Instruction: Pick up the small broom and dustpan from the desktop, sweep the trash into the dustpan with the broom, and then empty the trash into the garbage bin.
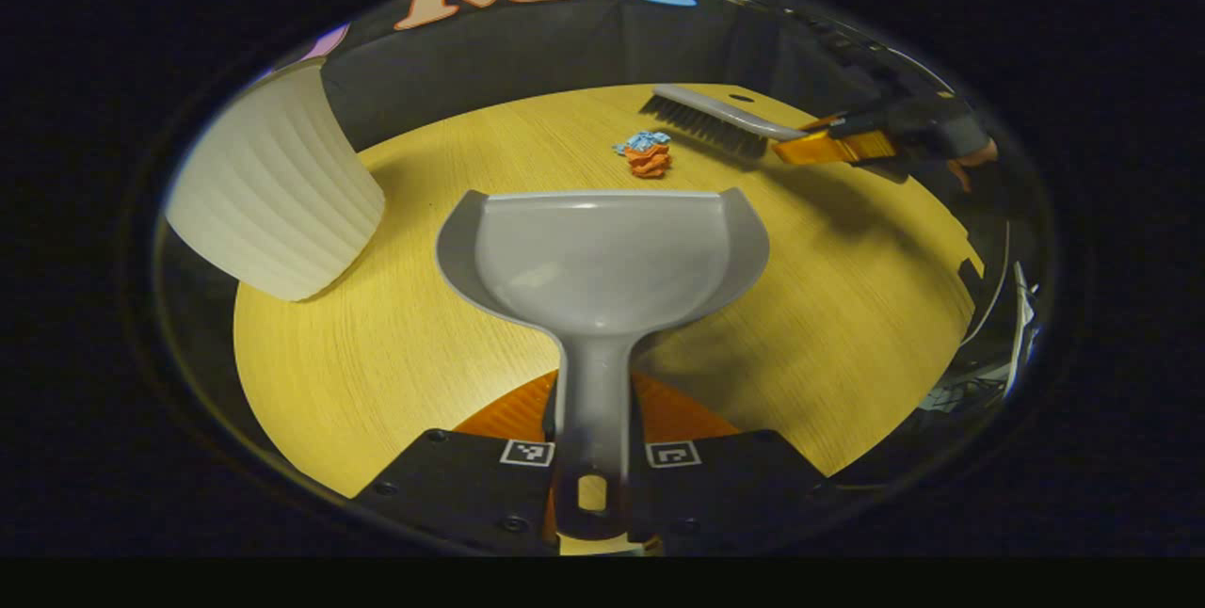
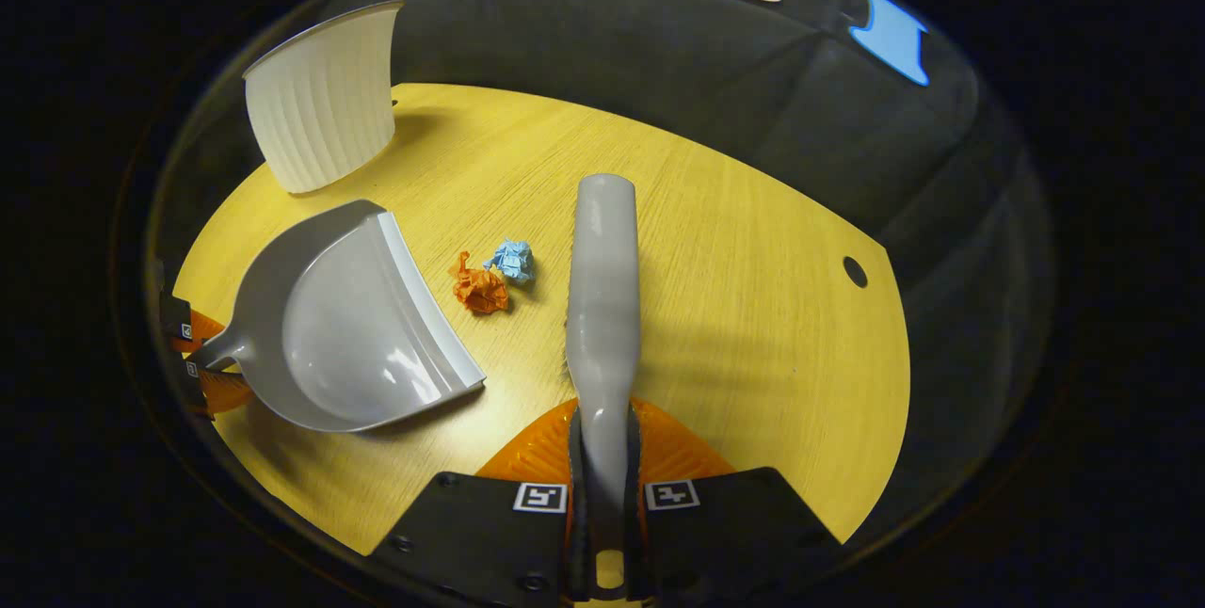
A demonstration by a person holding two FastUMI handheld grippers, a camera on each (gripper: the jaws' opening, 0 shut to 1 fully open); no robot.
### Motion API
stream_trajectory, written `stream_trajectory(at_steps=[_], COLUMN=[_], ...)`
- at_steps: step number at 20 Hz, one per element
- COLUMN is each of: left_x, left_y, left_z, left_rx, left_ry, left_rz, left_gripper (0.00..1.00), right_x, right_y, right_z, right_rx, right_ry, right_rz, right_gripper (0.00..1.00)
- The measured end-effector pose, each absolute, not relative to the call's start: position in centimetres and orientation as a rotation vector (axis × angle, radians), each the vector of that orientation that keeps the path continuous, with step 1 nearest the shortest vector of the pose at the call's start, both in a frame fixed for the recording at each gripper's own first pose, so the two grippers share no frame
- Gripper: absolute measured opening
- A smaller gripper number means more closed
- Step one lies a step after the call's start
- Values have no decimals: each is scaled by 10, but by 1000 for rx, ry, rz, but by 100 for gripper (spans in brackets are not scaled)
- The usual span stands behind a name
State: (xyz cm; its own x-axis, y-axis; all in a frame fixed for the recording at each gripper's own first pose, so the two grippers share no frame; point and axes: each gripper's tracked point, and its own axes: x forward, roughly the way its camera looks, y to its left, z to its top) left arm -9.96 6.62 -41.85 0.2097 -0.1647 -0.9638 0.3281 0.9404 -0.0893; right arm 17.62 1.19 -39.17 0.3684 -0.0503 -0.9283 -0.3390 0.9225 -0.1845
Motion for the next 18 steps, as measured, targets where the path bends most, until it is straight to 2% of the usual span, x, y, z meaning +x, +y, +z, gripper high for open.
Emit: stream_trajectory(at_steps=[4, 7, 8, 9, 13, 15, 18], left_x=[-98, -97, -95, -93, -87, -88, -89], left_y=[67, 64, 64, 65, 64, 63, 65], left_z=[-423, -419, -418, -416, -412, -413, -414], left_rx=[156, 169, 172, 174, 178, 177, 166], left_ry=[1332, 1334, 1335, 1335, 1341, 1339, 1301], left_rz=[-357, -365, -367, -369, -370, -369, -329], left_gripper=[21, 23, 23, 23, 23, 21, 22], right_x=[186, 187, 186, 186, 178, 185, 188], right_y=[25, 37, 46, 54, 54, 48, 56], right_z=[-398, -393, -394, -395, -394, -397, -381], right_rx=[-446, -611, -658, -685, -652, -645, -514], right_ry=[1219, 1190, 1174, 1170, 1213, 1218, 1137], right_rz=[288, 450, 509, 569, 752, 773, 696], right_gripper=[16, 16, 12, 16, 16, 16, 16])
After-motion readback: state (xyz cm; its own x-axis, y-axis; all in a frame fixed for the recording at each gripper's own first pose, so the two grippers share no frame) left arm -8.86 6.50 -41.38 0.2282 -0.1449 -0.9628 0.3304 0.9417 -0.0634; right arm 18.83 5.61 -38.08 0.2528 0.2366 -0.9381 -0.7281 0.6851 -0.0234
